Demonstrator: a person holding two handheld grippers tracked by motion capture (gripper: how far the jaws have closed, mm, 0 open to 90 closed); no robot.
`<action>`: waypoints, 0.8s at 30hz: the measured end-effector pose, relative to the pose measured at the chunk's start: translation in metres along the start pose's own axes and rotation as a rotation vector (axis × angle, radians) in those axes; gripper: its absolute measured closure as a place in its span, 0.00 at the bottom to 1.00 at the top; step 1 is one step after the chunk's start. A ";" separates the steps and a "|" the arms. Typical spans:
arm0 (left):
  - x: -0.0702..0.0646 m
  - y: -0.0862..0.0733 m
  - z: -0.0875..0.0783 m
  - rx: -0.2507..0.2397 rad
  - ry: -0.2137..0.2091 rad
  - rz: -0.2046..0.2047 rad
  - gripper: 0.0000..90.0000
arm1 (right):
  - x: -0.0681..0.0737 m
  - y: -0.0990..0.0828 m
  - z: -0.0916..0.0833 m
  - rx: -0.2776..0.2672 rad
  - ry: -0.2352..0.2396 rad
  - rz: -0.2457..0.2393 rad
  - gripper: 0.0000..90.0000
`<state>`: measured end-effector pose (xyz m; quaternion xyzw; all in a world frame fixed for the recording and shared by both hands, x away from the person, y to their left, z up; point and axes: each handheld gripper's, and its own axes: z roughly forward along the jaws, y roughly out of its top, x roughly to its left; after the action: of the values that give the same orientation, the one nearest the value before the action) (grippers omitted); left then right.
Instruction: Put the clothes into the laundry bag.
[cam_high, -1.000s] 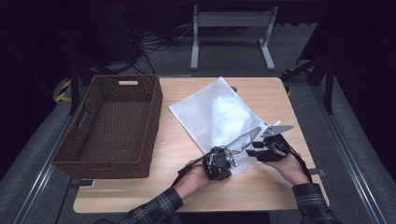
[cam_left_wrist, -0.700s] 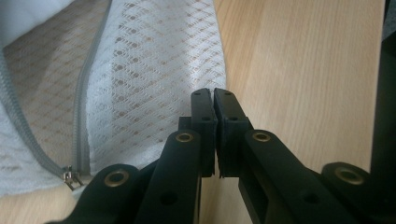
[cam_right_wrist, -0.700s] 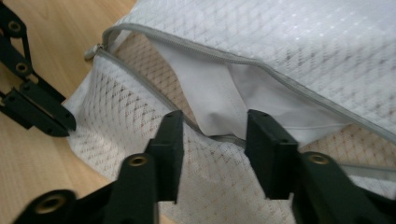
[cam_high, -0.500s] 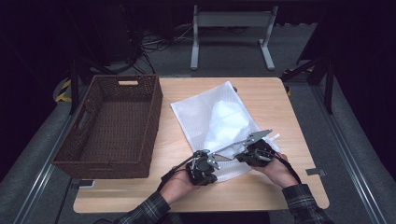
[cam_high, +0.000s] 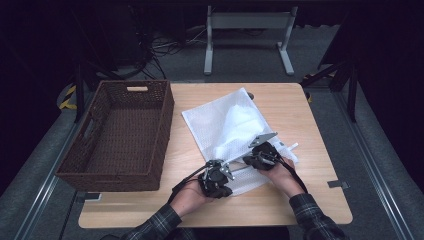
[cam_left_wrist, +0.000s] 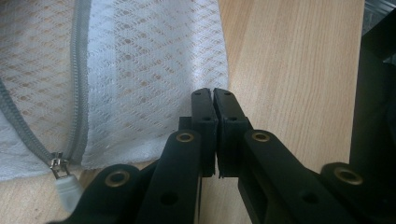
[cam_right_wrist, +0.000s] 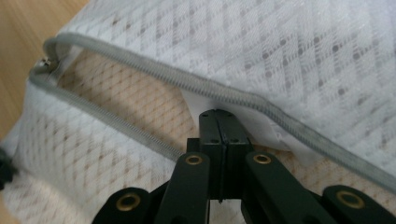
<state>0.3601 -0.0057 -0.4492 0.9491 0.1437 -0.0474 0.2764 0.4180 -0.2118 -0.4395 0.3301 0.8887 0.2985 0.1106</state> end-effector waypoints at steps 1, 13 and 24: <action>0.000 0.000 0.000 -0.004 -0.003 -0.002 0.98 | -0.002 0.003 0.002 -0.007 -0.016 0.010 1.00; -0.001 0.000 0.000 -0.001 0.002 0.005 0.98 | -0.020 0.021 0.010 -0.064 -0.075 0.070 1.00; -0.002 0.001 -0.001 0.016 0.024 0.009 0.98 | -0.013 -0.002 -0.024 -0.040 -0.026 0.028 0.98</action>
<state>0.3589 -0.0063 -0.4470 0.9524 0.1422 -0.0359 0.2672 0.4171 -0.2324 -0.4217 0.3439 0.8762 0.3136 0.1248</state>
